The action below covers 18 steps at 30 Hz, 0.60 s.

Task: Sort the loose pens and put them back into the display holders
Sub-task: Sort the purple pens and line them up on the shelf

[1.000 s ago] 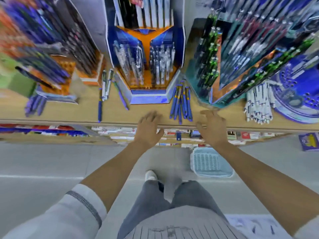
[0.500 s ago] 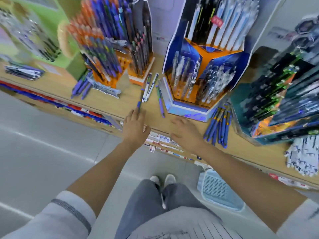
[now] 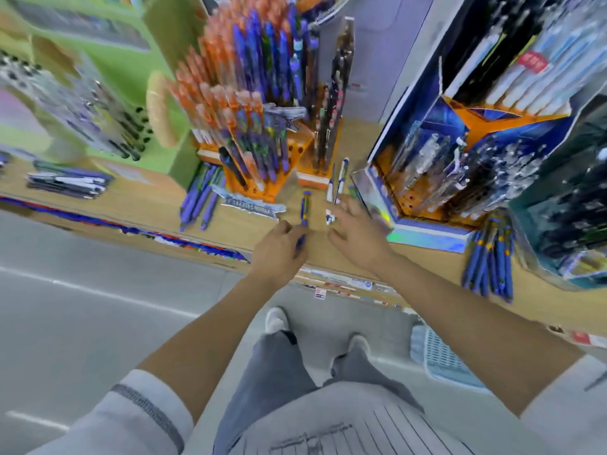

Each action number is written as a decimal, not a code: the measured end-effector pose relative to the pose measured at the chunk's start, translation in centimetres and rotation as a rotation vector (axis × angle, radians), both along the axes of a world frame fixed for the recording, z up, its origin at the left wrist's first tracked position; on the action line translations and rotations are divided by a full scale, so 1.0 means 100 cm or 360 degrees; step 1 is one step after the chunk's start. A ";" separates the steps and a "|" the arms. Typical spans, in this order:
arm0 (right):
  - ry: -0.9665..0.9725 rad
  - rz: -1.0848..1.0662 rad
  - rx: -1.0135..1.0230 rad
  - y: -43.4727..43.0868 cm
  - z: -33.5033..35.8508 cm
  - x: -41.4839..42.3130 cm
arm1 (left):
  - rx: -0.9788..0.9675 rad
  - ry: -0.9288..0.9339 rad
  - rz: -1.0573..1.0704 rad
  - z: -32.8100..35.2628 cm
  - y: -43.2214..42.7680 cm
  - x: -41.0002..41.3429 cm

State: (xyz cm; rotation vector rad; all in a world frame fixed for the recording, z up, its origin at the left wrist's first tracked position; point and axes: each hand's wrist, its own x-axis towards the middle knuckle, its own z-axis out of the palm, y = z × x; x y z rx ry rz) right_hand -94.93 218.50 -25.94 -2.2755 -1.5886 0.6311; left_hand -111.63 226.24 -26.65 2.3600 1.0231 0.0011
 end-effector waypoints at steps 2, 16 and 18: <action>-0.0144 -0.0107 -0.0092 0.016 -0.006 -0.011 | -0.0059 0.0005 -0.0128 0.001 0.016 -0.008; -0.0093 -0.0784 -0.0139 0.006 -0.004 -0.042 | -0.0058 0.0019 -0.0377 -0.004 0.040 -0.009; -0.0017 -0.0845 -0.0291 0.006 -0.005 -0.042 | -0.0047 0.0033 -0.0383 -0.002 0.039 -0.009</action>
